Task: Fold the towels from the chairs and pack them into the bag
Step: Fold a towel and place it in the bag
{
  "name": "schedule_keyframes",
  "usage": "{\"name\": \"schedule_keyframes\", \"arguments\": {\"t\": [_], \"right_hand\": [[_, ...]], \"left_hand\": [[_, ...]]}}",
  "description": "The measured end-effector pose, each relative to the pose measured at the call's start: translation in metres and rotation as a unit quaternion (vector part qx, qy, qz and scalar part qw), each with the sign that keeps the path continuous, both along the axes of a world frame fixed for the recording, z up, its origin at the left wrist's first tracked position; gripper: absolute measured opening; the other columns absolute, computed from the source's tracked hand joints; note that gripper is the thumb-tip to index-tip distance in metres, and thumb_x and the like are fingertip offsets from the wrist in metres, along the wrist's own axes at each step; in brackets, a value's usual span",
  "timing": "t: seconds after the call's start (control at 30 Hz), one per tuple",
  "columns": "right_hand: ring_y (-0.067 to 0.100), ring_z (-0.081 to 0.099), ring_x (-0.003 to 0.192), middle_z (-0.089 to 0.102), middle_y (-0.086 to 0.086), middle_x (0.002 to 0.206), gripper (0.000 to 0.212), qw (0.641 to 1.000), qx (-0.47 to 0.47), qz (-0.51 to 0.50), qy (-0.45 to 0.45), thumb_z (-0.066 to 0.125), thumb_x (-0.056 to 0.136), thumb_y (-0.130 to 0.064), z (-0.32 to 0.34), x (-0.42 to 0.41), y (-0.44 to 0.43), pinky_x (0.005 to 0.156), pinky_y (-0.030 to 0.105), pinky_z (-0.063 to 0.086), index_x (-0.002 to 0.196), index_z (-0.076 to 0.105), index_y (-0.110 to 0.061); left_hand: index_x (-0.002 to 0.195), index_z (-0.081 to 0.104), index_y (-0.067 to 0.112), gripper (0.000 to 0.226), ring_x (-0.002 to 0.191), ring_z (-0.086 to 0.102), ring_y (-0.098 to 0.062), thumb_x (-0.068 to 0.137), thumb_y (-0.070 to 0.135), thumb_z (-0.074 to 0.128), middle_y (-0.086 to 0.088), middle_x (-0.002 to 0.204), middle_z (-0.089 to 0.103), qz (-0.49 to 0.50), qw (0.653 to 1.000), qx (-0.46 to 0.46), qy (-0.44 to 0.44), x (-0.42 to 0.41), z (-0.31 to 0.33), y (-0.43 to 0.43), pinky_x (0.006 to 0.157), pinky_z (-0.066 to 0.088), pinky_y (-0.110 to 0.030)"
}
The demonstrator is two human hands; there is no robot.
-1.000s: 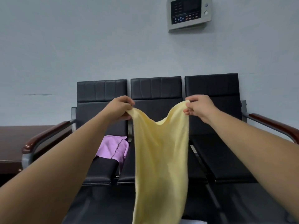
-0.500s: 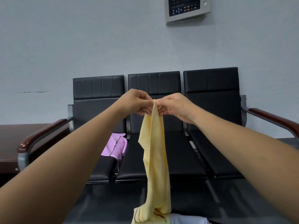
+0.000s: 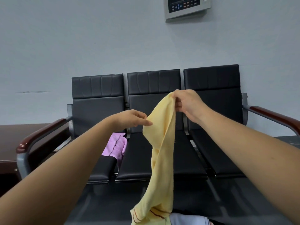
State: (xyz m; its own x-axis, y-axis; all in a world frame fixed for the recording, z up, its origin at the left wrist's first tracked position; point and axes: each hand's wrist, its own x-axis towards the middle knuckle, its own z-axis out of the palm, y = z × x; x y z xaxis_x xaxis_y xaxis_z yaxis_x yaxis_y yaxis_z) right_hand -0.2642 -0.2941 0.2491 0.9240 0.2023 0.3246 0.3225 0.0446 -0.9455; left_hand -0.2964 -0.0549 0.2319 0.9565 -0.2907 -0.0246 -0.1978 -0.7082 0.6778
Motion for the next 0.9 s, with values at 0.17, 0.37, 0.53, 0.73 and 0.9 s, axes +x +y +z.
{"name": "schedule_keyframes", "arguments": {"t": [0.17,0.37,0.53,0.73,0.9], "right_hand": [[0.031,0.071,0.080,0.068,0.020,0.084,0.023,0.982,-0.148,-0.116,-0.012,0.054,0.094,-0.015,-0.018,0.016,-0.020,0.071,0.032,0.063,0.086,0.066,0.003],[0.021,0.067,0.073,0.071,0.011,0.080,0.022,0.994,0.002,-0.113,-0.014,0.057,0.095,-0.011,-0.012,0.020,-0.023,0.065,0.029,0.056,0.084,0.070,0.003],[0.019,0.056,0.076,0.066,0.004,0.077,0.016,0.989,0.134,-0.018,0.059,0.059,0.095,-0.012,0.001,0.015,-0.019,0.076,0.033,0.045,0.083,0.069,-0.009],[0.016,0.068,0.091,0.077,-0.001,0.091,0.041,0.991,-0.134,0.006,0.022,0.062,0.094,-0.052,-0.030,0.004,0.002,0.088,0.036,0.049,0.090,0.079,-0.014],[0.022,0.067,0.107,0.075,0.007,0.110,0.074,0.974,-0.223,0.035,-0.034,0.063,0.074,-0.078,-0.048,-0.007,0.015,0.096,0.039,0.052,0.102,0.077,-0.011]], "left_hand": [[0.083,0.059,0.012,0.026,0.079,0.065,-0.013,0.089,0.029,0.077,-0.003,0.082,0.069,0.068,0.994,-0.046,-0.067,0.007,0.001,0.008,0.092,0.057,-0.038],[0.084,0.058,0.012,0.022,0.071,0.067,-0.017,0.089,0.021,0.078,-0.010,0.083,0.067,0.132,0.942,-0.217,-0.218,0.013,0.023,-0.004,0.068,0.061,-0.029],[0.085,0.062,0.015,0.017,0.064,0.060,-0.014,0.087,0.018,0.079,-0.001,0.076,0.065,0.110,0.919,-0.311,-0.215,0.014,0.031,-0.010,0.058,0.050,-0.029],[0.087,0.067,0.016,0.017,0.075,0.068,-0.008,0.086,0.026,0.080,0.004,0.080,0.074,0.094,0.961,-0.140,-0.218,0.016,0.016,-0.028,0.068,0.056,-0.026],[0.084,0.070,0.020,0.009,0.056,0.056,0.003,0.086,0.024,0.077,0.012,0.070,0.067,0.096,0.970,-0.006,-0.225,0.018,0.016,-0.033,0.050,0.038,-0.005]]}}
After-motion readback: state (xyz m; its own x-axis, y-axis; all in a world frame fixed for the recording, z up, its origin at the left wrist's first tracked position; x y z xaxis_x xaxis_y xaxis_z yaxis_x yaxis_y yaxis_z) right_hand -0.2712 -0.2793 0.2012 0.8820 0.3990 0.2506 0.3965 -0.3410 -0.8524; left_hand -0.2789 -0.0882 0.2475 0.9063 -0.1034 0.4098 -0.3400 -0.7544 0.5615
